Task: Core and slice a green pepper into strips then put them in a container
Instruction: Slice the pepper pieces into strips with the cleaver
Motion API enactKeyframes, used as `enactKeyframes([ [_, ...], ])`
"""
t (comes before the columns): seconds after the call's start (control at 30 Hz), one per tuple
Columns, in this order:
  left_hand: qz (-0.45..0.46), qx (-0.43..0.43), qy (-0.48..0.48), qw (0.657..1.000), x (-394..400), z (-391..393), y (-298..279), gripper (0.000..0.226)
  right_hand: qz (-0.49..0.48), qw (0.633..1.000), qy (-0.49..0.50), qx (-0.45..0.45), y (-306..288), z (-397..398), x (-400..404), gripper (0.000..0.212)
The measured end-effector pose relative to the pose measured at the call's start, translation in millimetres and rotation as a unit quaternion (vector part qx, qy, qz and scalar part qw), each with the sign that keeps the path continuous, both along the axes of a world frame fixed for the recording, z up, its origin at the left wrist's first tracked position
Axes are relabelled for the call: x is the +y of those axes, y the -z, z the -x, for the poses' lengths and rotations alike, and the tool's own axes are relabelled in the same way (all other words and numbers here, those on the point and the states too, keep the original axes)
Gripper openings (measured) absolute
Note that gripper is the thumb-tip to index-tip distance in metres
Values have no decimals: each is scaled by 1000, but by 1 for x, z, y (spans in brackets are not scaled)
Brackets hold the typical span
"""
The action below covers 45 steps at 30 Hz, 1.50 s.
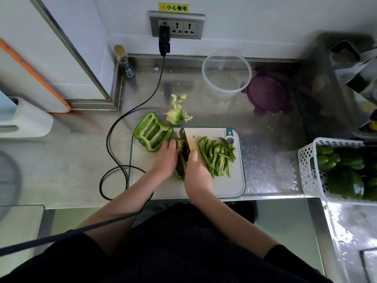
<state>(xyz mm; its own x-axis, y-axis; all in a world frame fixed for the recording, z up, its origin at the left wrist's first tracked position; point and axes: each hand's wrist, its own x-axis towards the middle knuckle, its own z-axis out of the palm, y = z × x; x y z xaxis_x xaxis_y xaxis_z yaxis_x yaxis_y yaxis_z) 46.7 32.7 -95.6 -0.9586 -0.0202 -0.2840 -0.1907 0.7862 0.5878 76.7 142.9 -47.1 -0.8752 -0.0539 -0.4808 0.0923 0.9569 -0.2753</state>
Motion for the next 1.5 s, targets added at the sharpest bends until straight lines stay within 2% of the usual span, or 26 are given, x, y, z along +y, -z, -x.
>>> enactKeyframes([
  [0.1, 0, -16, -4, 1000, 1, 2, 0, 22, 16, 1000, 20, 6, 2, -2, 2, 45],
  [0.27, -21, -14, -25, 999, -1, 0, 3, 19, 6, 1000, -5, 2, 0, 4, 0, 45],
  [0.43, 5, -12, -9, 1000, 0, 0, 4, 23, 26, 1000, 8, 0, -1, -14, 8, 42],
  [0.53, 19, -23, 0, 1000, -1, 0, 4, 26, 23, 1000, -1, 10, 0, 3, 5, 44],
  [0.73, -1, -33, 18, 999, -6, 3, 1, 26, 27, 1000, 5, 7, 1, -17, 10, 41],
  [0.93, -22, -62, 8, 998, -8, 7, -1, 30, -14, 999, -41, 13, 3, -5, 10, 59],
  [1.2, 14, -40, -18, 999, -2, 0, -2, 30, -21, 997, -71, 9, 2, -4, 9, 57],
  [1.37, 26, -3, -28, 999, 3, -5, -2, 26, -4, 999, -41, 14, 2, -2, 15, 39],
  [1.5, 23, -5, -29, 999, 6, -8, -3, 24, -2, 999, -46, 5, 3, -5, 13, 41],
])
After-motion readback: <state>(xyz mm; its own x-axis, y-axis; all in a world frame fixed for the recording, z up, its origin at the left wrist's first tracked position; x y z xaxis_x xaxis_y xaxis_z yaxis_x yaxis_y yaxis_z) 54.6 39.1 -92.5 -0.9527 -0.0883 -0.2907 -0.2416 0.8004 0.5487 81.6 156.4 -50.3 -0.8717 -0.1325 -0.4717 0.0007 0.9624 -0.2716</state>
